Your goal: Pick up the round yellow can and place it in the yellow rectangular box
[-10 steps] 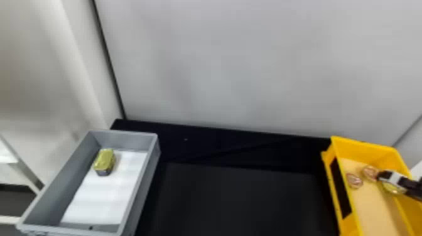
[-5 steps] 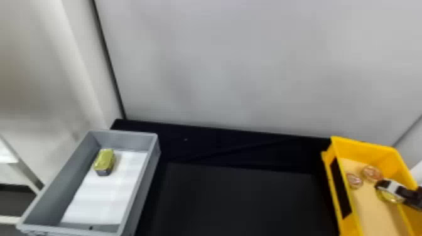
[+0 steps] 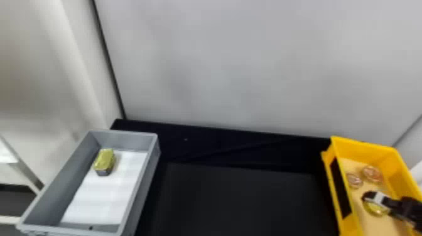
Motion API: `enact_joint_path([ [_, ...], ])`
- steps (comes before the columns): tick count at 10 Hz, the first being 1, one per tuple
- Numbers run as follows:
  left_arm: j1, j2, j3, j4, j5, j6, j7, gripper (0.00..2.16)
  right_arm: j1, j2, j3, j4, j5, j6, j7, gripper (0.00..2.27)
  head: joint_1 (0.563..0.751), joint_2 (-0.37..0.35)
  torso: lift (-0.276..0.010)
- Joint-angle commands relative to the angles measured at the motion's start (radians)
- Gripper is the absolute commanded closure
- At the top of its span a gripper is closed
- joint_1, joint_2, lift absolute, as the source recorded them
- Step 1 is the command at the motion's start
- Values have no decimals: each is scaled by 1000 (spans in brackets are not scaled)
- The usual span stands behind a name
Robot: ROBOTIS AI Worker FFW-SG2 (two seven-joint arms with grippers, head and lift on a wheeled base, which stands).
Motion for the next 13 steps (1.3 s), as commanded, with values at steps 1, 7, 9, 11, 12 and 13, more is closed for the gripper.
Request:
enact_joint_path([
  [1,0,0,-4,2,0,-3,-2,142,-30,0,64,78,2,-27,17,613,694,-78,-6],
  [7,-1,2,-4,3,0,-8,-8,142,-50,-1,90,92,53,11,12,613,694,-78,-6],
  [9,0,2,0,3,0,-5,-8,142,-29,0,53,46,58,37,9,613,694,-78,-6],
  [11,0,0,-4,5,0,-5,-8,142,-32,-20,35,16,71,62,6,613,694,-78,-6],
  [12,-1,0,-5,3,0,-5,-8,142,-35,-21,35,18,71,60,8,613,694,-78,-6],
  [13,-1,0,-5,5,0,-5,-8,142,-38,-20,36,19,74,57,6,605,694,-78,-6],
])
